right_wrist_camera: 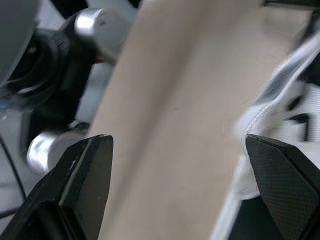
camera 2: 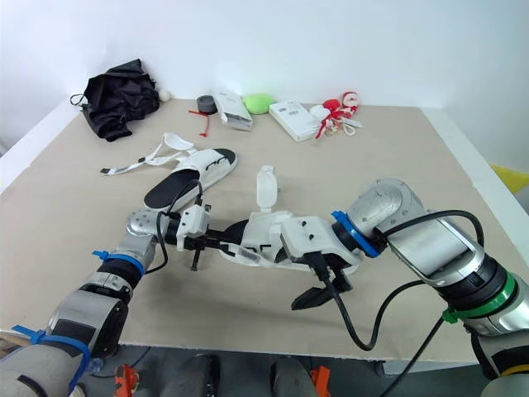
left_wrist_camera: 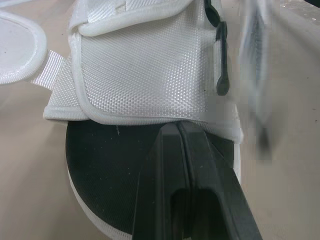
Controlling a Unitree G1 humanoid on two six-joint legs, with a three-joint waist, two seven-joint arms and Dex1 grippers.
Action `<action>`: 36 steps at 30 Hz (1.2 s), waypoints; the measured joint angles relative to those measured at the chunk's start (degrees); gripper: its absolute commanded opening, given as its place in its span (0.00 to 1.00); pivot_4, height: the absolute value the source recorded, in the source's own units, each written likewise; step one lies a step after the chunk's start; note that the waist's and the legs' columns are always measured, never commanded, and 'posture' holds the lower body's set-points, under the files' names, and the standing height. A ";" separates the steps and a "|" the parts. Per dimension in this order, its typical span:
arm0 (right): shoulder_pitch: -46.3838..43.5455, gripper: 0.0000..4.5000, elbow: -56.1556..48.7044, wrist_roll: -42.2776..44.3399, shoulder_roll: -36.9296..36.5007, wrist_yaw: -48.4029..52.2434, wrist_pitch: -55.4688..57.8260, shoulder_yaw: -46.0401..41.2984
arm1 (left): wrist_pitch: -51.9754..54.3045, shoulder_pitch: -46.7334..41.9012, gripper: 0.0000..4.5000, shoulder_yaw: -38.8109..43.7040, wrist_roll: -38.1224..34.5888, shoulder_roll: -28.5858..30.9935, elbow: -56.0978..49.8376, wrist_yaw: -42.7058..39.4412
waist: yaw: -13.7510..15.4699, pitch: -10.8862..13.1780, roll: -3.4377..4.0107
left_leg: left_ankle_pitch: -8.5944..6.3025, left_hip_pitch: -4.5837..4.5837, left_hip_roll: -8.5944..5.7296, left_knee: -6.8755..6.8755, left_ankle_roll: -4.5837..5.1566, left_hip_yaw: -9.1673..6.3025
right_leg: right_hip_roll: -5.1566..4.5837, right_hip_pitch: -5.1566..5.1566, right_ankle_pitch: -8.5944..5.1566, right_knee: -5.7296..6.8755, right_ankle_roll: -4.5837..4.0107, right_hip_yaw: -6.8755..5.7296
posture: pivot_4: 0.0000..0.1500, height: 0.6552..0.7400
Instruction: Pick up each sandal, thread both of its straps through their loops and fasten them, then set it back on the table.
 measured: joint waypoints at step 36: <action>29.96 1.00 -7.53 27.60 7.37 -31.12 42.45 -30.05 | -0.62 -0.06 0.00 -0.46 0.11 -0.04 0.16 1.52 | 0.03 -0.09 -0.16 | 0.00 0.17 0.02 0.05 -0.01 0.02 | -0.08 0.40 0.00 -0.01 0.04 0.04 | 1.00 1.00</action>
